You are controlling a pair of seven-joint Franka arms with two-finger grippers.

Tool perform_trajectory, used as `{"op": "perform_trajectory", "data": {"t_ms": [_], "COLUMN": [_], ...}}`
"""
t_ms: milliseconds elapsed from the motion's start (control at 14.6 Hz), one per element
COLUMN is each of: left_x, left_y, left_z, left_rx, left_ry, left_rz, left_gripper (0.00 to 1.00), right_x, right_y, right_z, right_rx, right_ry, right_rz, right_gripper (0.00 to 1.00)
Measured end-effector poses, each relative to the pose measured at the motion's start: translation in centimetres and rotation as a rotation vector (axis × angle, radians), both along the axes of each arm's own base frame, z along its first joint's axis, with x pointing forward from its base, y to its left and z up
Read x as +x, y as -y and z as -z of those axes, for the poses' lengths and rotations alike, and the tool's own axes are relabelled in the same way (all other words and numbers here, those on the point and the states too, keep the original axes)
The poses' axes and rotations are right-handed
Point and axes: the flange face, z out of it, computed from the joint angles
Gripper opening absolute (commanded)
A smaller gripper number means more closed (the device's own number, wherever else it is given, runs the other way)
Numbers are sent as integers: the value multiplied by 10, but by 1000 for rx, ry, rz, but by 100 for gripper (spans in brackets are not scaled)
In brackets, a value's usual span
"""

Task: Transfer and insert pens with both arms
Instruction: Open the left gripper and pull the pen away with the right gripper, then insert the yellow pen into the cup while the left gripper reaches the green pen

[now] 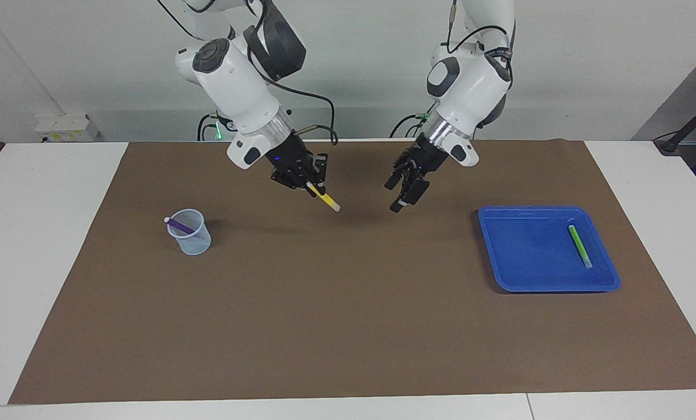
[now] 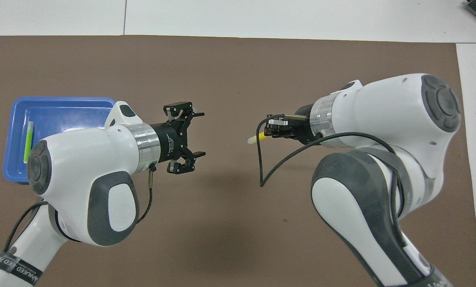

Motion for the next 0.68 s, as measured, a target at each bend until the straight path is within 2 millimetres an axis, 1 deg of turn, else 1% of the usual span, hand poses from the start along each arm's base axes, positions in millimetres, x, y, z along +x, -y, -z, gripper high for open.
{"op": "perform_trajectory", "data": {"t_ms": [68,137,205,273,410,547,615,684], "left_x": [3,7,12,17,23,24,23,21], "left_y": [-12,-31,-54,-83,-139,-184,-202,-217], "left_z": [3,5,6,7,7,7,8,8], "left_rx": [21,40,56,69,83,93,107,122], "left_ry": [8,12,17,26,46,63,70,73], "left_rz": [55,113,168,226,306,373,404,432], "left_gripper": [100,100,100,100,100,100,100,100], "right_x": [2,4,6,9,16,21,22,22], "right_y": [14,31,49,73,121,161,175,183], "right_z": [1,3,5,7,10,11,11,11], "right_rx": [-66,-133,-194,-255,-342,-403,-433,-458], "right_ry": [11,20,28,32,27,22,18,15], "right_rz": [-75,-158,-246,-341,-468,-555,-589,-615], "right_gripper": [0,0,0,0,0,0,0,0]}}
